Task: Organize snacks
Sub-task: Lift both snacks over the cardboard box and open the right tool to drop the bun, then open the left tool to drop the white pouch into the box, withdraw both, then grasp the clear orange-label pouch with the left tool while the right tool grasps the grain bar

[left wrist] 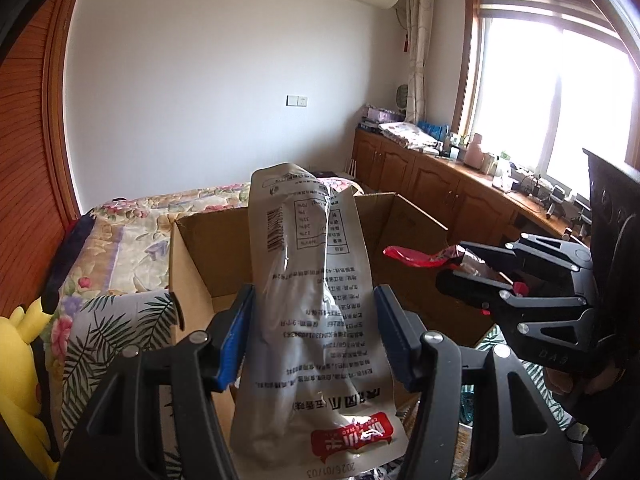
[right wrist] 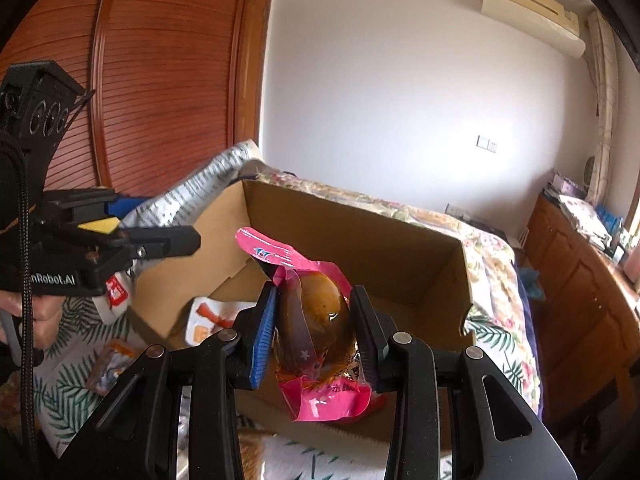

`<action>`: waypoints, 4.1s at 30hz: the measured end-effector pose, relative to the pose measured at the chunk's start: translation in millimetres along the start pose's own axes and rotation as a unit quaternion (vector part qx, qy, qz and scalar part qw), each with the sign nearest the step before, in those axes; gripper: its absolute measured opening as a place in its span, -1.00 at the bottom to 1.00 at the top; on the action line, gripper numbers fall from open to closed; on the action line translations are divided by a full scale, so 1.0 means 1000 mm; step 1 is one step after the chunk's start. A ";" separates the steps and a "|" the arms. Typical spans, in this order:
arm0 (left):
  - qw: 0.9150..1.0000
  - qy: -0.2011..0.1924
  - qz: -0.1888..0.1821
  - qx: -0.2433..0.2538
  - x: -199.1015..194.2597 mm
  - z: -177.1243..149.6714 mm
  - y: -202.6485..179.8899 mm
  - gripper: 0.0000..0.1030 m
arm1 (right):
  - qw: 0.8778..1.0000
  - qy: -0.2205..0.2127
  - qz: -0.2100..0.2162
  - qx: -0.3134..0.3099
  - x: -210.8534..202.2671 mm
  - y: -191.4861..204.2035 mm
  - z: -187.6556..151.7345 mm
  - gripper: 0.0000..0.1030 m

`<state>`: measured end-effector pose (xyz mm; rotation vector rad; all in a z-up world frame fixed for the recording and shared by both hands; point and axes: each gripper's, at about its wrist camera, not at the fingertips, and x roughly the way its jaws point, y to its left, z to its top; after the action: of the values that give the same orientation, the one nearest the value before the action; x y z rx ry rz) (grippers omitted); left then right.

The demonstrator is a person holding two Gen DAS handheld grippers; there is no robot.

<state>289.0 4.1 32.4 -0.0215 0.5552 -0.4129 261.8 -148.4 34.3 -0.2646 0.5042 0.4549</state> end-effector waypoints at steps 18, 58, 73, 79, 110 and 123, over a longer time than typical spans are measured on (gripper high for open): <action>0.999 0.028 0.018 -0.007 0.040 -0.002 0.004 0.29 | 0.999 0.033 0.008 0.016 0.041 -0.015 -0.010 -0.29; 0.998 -0.023 0.058 0.013 -0.076 -0.048 -0.014 0.47 | 0.997 0.037 0.020 0.066 -0.038 0.024 -0.055 -0.12; 0.994 0.068 0.082 -0.023 -0.064 -0.127 0.018 0.48 | 0.988 0.118 0.042 0.089 0.004 0.044 -0.108 0.15; 0.990 0.102 0.091 -0.032 -0.044 -0.142 0.028 0.47 | 0.987 0.135 0.034 0.084 0.015 0.047 -0.113 0.22; 0.972 0.168 0.152 -0.062 -0.003 -0.166 0.040 0.94 | 0.980 0.185 0.000 0.066 0.047 0.065 -0.124 0.62; 0.970 0.185 0.144 -0.065 0.000 -0.163 0.043 0.76 | 0.980 0.187 -0.004 0.062 0.048 0.065 -0.124 0.67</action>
<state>221.4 58.4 -112.4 0.0114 0.9399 -0.0938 218.3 -119.0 -103.6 -0.2329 0.8956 0.3651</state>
